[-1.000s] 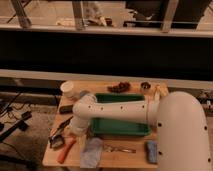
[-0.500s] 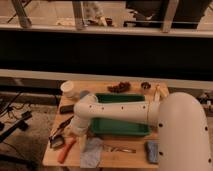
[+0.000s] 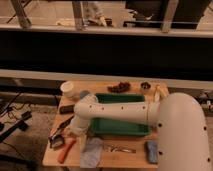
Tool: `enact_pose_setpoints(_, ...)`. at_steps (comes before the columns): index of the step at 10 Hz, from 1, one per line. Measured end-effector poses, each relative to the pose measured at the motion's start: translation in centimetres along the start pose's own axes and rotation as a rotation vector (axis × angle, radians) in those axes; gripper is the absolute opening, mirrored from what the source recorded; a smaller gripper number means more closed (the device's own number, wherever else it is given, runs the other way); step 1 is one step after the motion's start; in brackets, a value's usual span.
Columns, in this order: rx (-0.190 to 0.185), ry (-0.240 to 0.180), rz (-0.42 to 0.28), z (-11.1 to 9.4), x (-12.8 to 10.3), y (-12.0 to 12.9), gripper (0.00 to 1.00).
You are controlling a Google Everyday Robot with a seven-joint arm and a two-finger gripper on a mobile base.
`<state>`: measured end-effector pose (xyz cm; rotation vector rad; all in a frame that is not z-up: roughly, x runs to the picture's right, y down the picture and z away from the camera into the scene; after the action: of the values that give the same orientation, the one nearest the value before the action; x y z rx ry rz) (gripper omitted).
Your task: Place pepper in plastic cup
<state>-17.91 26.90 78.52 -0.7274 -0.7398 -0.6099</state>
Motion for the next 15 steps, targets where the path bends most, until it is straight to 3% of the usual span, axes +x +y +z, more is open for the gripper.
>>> enact_pose_setpoints(3, 0.0, -0.008, 0.0, 0.14, 0.13, 0.03, 0.76)
enact_pose_setpoints(5, -0.001, -0.012, -0.001, 0.25, 0.17, 0.06, 0.6)
enact_pose_setpoints(6, -0.001, -0.013, -0.001, 0.26, 0.19, 0.07, 0.58)
enact_pose_setpoints(15, 0.003, -0.026, -0.01, 0.53, 0.08, 0.12, 0.54)
